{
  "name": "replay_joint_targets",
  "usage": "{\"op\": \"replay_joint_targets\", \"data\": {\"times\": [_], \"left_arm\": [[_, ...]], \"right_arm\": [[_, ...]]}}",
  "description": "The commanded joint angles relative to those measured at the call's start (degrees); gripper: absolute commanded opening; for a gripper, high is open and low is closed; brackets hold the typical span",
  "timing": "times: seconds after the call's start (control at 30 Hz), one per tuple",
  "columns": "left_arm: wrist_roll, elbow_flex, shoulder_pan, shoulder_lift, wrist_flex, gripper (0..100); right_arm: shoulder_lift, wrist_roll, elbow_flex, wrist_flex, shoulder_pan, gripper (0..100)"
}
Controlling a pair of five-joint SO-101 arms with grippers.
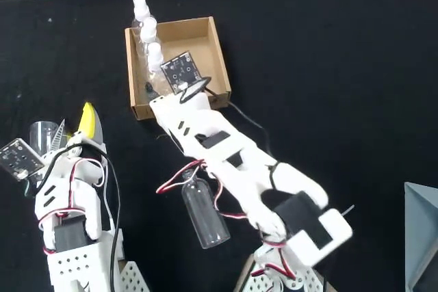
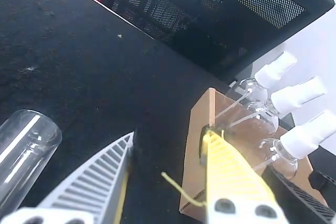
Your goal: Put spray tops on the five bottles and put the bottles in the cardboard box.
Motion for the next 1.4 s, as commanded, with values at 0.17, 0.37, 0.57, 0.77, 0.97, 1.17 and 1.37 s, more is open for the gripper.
{"op": "replay_joint_targets", "data": {"times": [0.17, 0.37, 0.57, 0.77, 0.97, 1.17, 1.37], "left_arm": [[-0.62, 1.36, -2.51, -0.79, 0.44, 19], [-0.62, 1.36, -2.68, -0.79, 0.44, 19], [-0.62, 1.36, -2.68, -0.79, 0.44, 19], [-0.62, 1.36, -2.68, -0.79, 0.44, 19], [-0.62, 1.36, -2.68, -0.79, 0.44, 19], [-0.62, 1.36, -2.68, -0.79, 0.44, 19], [-0.62, 1.36, -2.77, -0.79, 0.44, 19]], "right_arm": [[-10.59, -0.62, -0.22, 10.64, -1.05, 29.7], [-14.37, -0.7, -0.22, 16.0, -1.05, 29.7], [-18.86, -0.79, -0.22, 21.63, -1.05, 29.7], [-23.43, -0.79, -0.48, 25.49, -1.05, 29.7], [-30.73, -0.35, -0.57, 30.51, -0.79, 29.7], [-37.93, -0.26, -2.33, 38.68, -0.7, 29.7], [-38.37, -0.26, -9.01, 49.85, -0.7, 29.7]]}}
